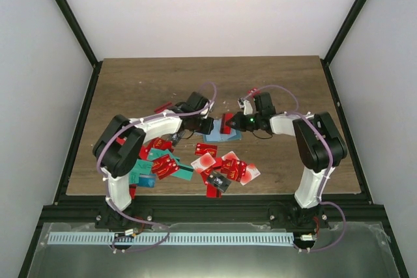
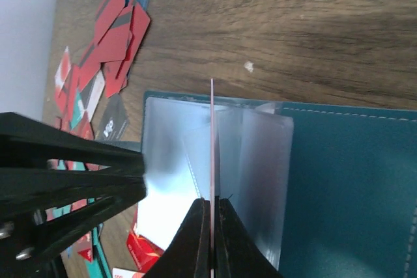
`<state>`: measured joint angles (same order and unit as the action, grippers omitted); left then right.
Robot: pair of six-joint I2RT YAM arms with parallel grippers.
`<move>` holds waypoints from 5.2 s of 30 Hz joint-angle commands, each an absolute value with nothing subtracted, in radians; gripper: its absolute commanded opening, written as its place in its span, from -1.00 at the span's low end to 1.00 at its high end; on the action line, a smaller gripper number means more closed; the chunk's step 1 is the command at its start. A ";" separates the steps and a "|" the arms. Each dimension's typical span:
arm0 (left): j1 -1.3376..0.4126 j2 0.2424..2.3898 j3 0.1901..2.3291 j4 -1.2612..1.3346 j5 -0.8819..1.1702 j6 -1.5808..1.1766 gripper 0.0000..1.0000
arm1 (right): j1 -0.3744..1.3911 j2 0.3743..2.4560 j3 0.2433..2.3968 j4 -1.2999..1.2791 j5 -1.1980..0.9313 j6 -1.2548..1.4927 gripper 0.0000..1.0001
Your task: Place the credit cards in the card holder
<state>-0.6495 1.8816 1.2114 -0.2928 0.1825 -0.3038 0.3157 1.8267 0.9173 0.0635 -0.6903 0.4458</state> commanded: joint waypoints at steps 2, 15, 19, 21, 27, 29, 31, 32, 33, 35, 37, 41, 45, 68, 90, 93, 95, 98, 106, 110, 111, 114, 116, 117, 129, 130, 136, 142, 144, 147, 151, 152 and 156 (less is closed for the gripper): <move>-0.650 1.912 1.181 -0.284 0.165 -0.286 -0.69 | 0.299 1.851 0.901 0.141 -0.810 0.490 -0.99; -0.650 1.925 1.147 -0.257 0.165 -0.293 -0.73 | 0.300 1.883 0.903 0.157 -0.782 0.482 -0.99; -0.650 1.929 1.149 -0.258 0.166 -0.286 -0.74 | 0.304 1.874 0.915 0.106 -0.688 0.452 -0.99; -0.650 1.931 1.151 -0.261 0.165 -0.284 -0.75 | 0.305 1.868 0.915 0.104 -0.671 0.452 -0.99; -0.650 1.902 1.184 -0.262 0.181 -0.281 -0.73 | 0.298 1.840 0.901 0.165 -0.759 0.489 -0.99; -0.650 1.902 1.201 -0.253 0.208 -0.289 -0.62 | 0.295 1.840 0.901 0.200 -0.813 0.513 -0.99; -0.650 1.907 1.209 -0.228 0.240 -0.307 -0.58 | 0.295 1.848 0.914 0.208 -0.832 0.519 -0.99; -0.650 1.912 1.213 -0.217 0.248 -0.319 -0.55 | 0.294 1.852 0.918 0.208 -0.835 0.519 -0.99; -0.650 1.916 1.217 -0.208 0.250 -0.331 -0.52 | 0.293 1.853 0.920 0.207 -0.835 0.519 -0.99; -0.650 1.925 1.227 -0.198 0.239 -0.355 -0.45 | 0.295 1.857 0.916 0.208 -0.836 0.518 -0.99; -0.649 1.940 1.234 -0.188 0.233 -0.374 -0.42 | 0.294 1.858 0.911 0.209 -0.836 0.517 -0.99; -0.650 1.982 1.260 -0.189 0.236 -0.388 -0.41 | 0.294 1.853 0.907 0.209 -0.839 0.516 -0.99; -0.649 2.015 1.285 -0.206 0.203 -0.398 -0.41 | 0.294 1.853 0.907 0.209 -0.844 0.514 -0.99; -0.648 1.955 1.294 -0.313 0.045 -0.358 -0.92 | 0.274 1.844 0.879 0.237 -0.864 0.534 -0.99; -0.647 1.942 1.289 -0.434 -0.035 -0.311 -0.91 | 0.280 1.890 0.889 0.254 -0.851 0.541 -0.99; -0.647 1.947 1.286 -0.439 -0.033 -0.311 -0.87 | 0.295 1.902 0.904 0.244 -0.845 0.531 -0.99; -0.647 1.949 1.280 -0.437 -0.037 -0.311 -0.86 | 0.313 1.910 0.922 0.219 -0.815 0.513 -0.99; -0.647 1.951 1.274 -0.433 -0.041 -0.311 -0.86 | 0.329 1.929 0.943 0.204 -0.805 0.504 -0.99; -0.647 1.929 1.256 -0.449 -0.074 -0.324 -0.52 | 0.336 1.955 0.961 0.211 -0.853 0.518 -0.99; -0.644 1.897 1.222 -0.466 -0.112 -0.346 -0.31 | 0.337 1.971 0.963 0.209 -0.875 0.523 -0.99; -0.642 1.892 1.215 -0.473 -0.118 -0.354 -0.31 | 0.339 1.974 0.963 0.209 -0.877 0.523 -0.99; -0.636 1.882 1.183 -0.475 -0.113 -0.374 -0.33 | 0.342 1.980 0.968 0.204 -0.883 0.522 -0.99; -0.633 1.872 1.165 -0.468 -0.097 -0.383 -0.36 | 0.344 1.986 0.979 0.185 -0.883 0.512 -0.99; -0.632 1.868 1.160 -0.469 -0.090 -0.389 -0.39 | 0.346 1.989 0.984 0.177 -0.881 0.508 -0.99; -0.628 1.909 1.120 -0.387 0.007 -0.381 -0.89 | 0.361 2.009 1.042 0.048 -0.889 0.428 -0.99; -0.627 1.917 1.123 -0.383 0.000 -0.375 -0.92 | 0.362 2.010 1.049 0.030 -0.890 0.415 -0.99; -0.617 1.939 1.133 -0.366 -0.039 -0.331 -0.92 | 0.380 2.026 1.093 -0.061 -0.906 0.353 -0.99; -0.611 1.951 1.167 -0.355 -0.048 -0.282 -0.92 | 0.400 2.054 1.144 -0.167 -0.896 0.300 -0.99; -0.606 1.961 1.177 -0.355 -0.049 -0.274 -0.92 | 0.401 2.052 1.157 -0.204 -0.880 0.280 -0.99; -0.598 1.976 1.193 -0.351 -0.041 -0.267 -0.92 | 0.400 2.050 1.175 -0.246 -0.878 0.250 -0.99; -0.595 1.987 1.207 -0.334 -0.017 -0.248 -0.92 | 0.405 2.069 1.197 -0.263 -0.897 0.242 -0.99; -0.596 1.987 1.210 -0.330 -0.010 -0.244 -0.92 | 0.406 2.078 1.207 -0.267 -0.896 0.242 -0.99; -0.597 1.981 1.207 -0.319 0.004 -0.228 -0.92 | 0.407 2.107 1.248 -0.272 -0.877 0.259 -0.99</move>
